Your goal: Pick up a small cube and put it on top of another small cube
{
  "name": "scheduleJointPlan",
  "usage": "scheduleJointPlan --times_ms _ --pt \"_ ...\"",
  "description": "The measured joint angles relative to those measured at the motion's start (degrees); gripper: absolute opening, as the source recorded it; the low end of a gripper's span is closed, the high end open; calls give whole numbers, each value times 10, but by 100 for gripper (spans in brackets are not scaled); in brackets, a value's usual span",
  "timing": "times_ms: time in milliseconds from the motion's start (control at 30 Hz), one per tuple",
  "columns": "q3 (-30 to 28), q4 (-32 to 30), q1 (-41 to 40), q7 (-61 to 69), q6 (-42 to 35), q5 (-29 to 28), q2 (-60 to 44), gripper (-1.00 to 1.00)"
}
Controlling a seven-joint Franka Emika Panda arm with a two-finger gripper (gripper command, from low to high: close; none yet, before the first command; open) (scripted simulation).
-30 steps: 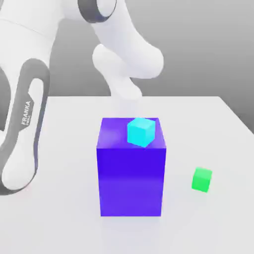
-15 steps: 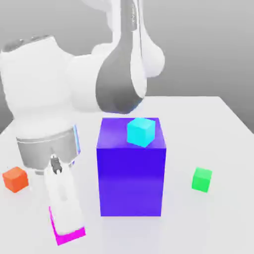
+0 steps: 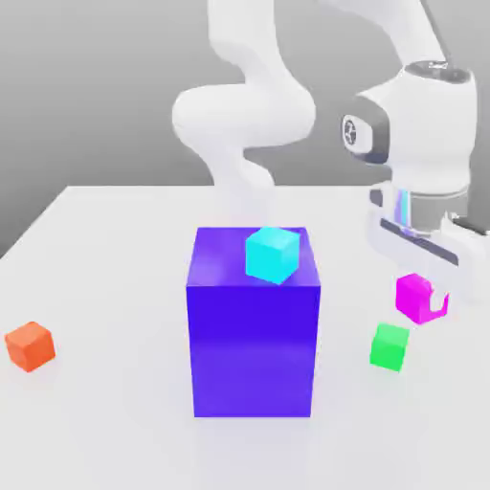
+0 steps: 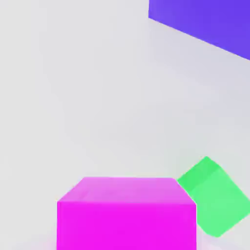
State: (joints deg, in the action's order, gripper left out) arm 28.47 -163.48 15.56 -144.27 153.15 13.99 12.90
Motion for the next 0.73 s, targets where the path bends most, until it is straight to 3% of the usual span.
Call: scheduleJointPlan --times_ms 333,633,667,733 --pt "35 -14 -33 -77 49 -66 -49 -100" --pt "26 -15 -61 -179 138 -212 -150 -100" --pt "17 -16 -56 -194 148 -233 -162 100" --pt "17 -16 -56 -194 148 -233 -162 100"
